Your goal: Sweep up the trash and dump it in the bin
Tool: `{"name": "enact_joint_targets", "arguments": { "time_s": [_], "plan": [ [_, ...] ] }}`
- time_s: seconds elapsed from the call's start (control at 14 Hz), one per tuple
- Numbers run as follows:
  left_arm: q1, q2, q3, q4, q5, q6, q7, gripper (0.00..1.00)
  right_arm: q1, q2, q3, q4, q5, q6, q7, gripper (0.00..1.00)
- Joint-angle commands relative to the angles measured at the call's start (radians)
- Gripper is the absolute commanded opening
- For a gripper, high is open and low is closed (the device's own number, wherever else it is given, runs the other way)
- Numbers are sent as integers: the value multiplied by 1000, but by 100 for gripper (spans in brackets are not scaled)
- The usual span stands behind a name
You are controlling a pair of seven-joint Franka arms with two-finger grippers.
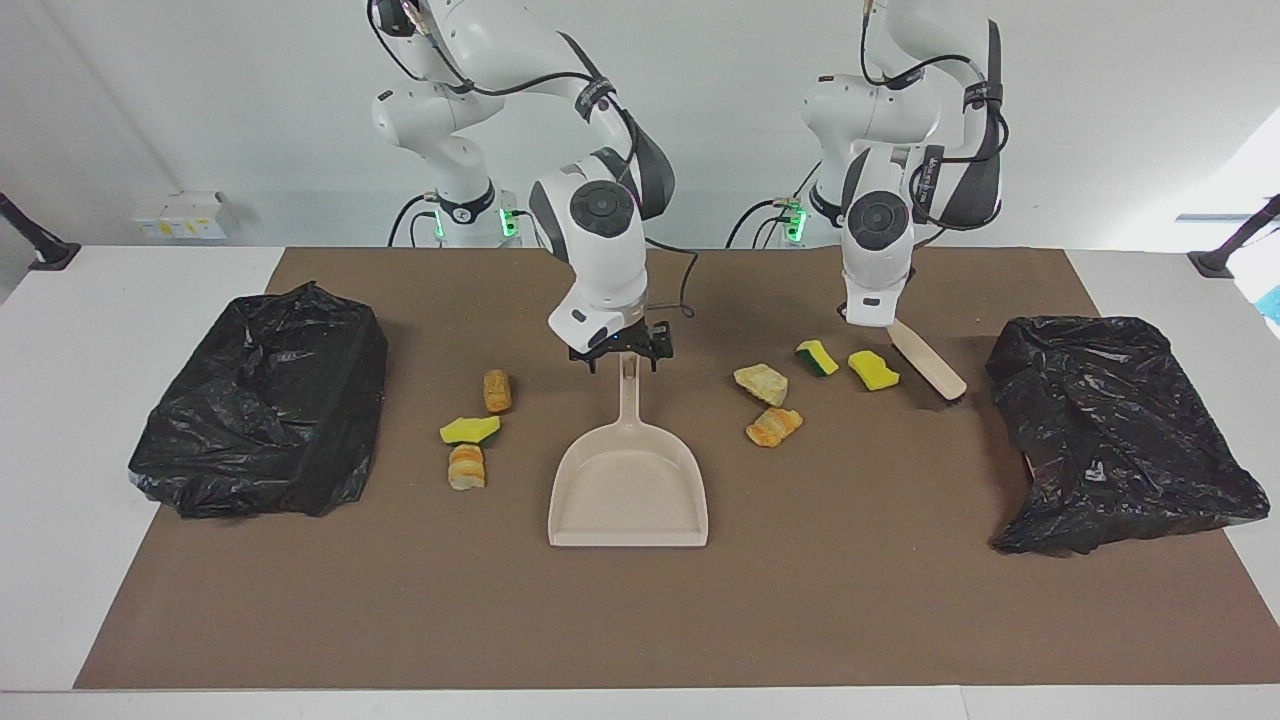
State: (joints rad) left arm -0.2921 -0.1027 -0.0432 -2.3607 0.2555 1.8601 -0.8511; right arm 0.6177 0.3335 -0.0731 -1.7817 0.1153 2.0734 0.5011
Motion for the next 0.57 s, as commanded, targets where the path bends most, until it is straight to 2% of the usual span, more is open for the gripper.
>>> {"name": "enact_joint_targets", "arguments": {
  "time_s": [0.0, 0.14, 0.21, 0.29, 0.36, 0.43, 0.5],
  "plan": [
    [10, -68, -12, -74, 7, 76, 91, 0, -6, 25, -2, 8, 21, 37, 10, 100],
    [-7, -66, -15, -74, -31, 80, 157, 0, -7, 32, -2, 7, 21, 50, 14, 100],
    [-12, -63, -17, -74, -73, 111, 203, 0, -6, 35, -2, 5, 21, 51, 14, 91],
    [-27, -61, -17, -74, -94, 129, 237, 0, -6, 35, -2, 5, 21, 48, 14, 67],
    [-38, -60, -17, -74, -114, 136, 266, 0, -6, 35, -2, 5, 21, 44, 16, 33],
    [-48, -60, -17, -74, -134, 143, 297, 0, -3, 35, -4, 7, 15, 37, 17, 7],
    [-55, -60, -17, -74, -145, 152, 329, 0, 0, 35, -4, 8, 14, 34, 23, 0]
  ]
}}
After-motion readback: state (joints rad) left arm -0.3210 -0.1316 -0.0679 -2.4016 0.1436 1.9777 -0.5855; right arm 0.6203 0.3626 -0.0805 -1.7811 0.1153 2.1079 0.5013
